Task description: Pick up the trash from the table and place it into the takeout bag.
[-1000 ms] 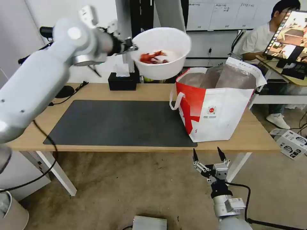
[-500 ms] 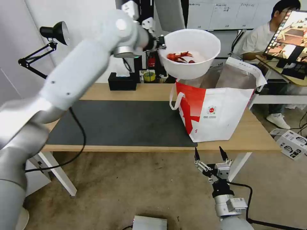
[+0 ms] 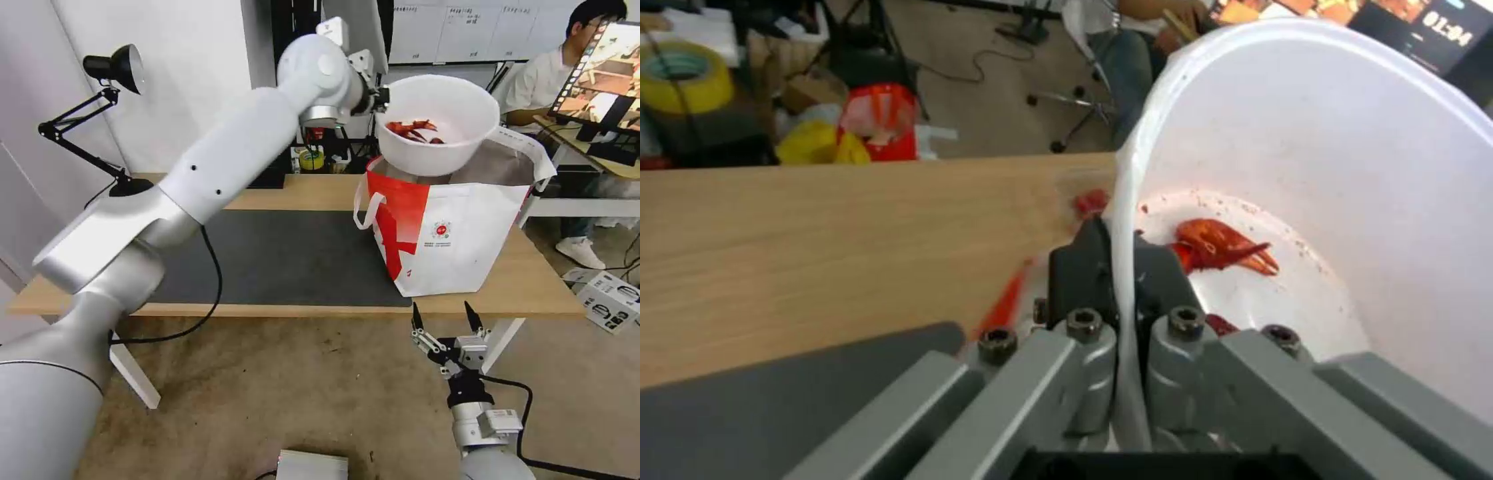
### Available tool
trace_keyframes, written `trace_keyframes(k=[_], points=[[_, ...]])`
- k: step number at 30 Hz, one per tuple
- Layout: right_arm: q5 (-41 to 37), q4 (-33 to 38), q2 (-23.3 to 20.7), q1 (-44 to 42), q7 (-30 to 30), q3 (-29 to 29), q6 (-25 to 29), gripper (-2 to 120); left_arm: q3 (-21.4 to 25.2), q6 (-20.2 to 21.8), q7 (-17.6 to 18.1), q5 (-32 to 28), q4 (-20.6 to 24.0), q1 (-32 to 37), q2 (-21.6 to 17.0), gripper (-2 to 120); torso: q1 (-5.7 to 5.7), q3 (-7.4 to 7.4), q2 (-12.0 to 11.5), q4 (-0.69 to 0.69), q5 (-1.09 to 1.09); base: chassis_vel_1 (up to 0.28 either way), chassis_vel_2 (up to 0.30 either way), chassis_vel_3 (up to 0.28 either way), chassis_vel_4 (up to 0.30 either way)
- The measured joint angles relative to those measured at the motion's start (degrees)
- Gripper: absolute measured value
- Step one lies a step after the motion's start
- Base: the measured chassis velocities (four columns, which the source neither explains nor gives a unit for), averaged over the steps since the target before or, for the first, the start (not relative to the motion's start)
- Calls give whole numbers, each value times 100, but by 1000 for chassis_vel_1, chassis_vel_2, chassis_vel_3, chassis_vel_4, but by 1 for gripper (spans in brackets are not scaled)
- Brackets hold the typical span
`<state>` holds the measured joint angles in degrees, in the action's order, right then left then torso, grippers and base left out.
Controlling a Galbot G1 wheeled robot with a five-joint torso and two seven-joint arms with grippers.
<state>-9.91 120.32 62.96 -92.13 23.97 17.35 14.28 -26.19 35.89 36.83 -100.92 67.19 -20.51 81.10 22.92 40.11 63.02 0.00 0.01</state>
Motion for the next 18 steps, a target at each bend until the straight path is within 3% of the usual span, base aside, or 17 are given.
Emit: trace_keyframes(k=[18], points=[[-2, -3, 53, -34, 3, 25, 1, 97, -370, -24, 53, -2, 90, 201, 323, 0, -1, 0, 0, 0, -1, 0, 0, 0, 0]])
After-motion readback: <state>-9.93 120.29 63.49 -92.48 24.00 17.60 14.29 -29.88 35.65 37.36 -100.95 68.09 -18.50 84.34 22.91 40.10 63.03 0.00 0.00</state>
